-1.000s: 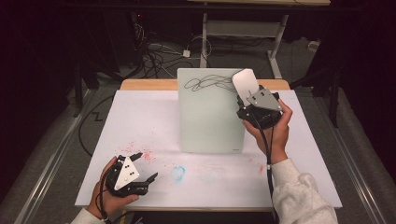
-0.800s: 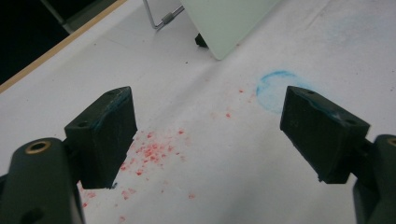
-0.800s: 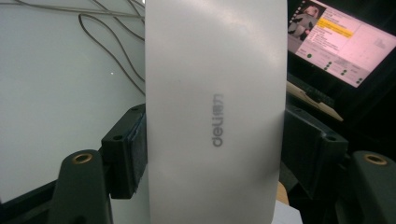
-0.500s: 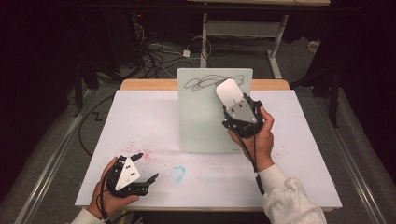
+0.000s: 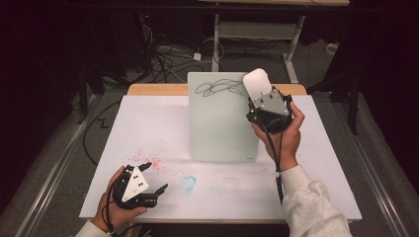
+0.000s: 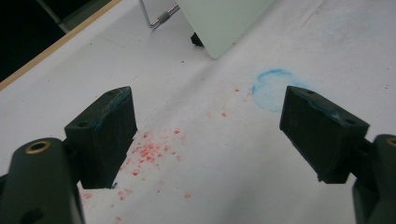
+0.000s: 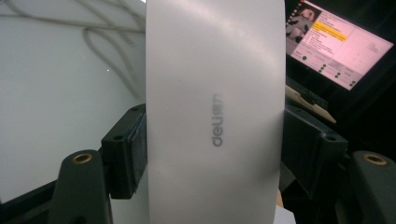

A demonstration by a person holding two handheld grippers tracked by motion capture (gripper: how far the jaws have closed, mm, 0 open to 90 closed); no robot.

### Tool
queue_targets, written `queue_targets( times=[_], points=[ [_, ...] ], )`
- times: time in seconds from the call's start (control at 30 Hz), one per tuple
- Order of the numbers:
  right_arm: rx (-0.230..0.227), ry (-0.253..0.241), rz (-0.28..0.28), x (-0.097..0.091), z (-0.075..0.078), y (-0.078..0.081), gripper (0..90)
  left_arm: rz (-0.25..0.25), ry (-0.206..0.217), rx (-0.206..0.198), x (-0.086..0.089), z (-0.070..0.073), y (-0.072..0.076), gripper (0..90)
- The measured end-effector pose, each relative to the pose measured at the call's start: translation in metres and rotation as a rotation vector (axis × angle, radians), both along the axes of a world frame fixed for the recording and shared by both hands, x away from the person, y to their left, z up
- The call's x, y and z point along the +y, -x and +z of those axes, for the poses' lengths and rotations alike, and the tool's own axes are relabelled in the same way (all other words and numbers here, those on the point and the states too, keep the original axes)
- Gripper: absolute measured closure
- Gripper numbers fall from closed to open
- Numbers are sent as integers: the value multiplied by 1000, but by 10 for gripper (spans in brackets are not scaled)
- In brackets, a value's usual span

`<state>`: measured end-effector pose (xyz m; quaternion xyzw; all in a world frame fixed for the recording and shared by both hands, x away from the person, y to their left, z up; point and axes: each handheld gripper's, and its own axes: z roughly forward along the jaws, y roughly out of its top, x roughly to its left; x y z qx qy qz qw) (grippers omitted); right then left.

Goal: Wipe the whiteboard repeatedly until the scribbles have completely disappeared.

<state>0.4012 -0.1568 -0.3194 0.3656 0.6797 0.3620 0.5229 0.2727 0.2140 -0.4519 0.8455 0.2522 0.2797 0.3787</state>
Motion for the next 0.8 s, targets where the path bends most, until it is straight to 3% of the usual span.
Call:
queue_targets(
  times=[0.03, 0.1, 0.33, 0.47, 0.57, 0.8],
  points=[
    [1, -21, -2, 0, -1, 0, 312, 0, 2, -1, 0, 0, 0, 178],
    [-4, -13, -1, 2, -3, 0, 312, 1, 7, 0, 0, 0, 0, 178],
    [25, 55, 94, 36, -27, 11, 312, -2, 3, 1, 0, 0, 0, 178],
    [22, 58, 99, 42, -32, 13, 312, -2, -2, 0, 0, 0, 0, 178],
    [22, 32, 106, 40, -30, 12, 312, -3, 0, 0, 0, 0, 0, 178],
    [-25, -41, 31, 27, -16, 6, 312, 0, 6, -2, 0, 0, 1, 178]
  ],
)
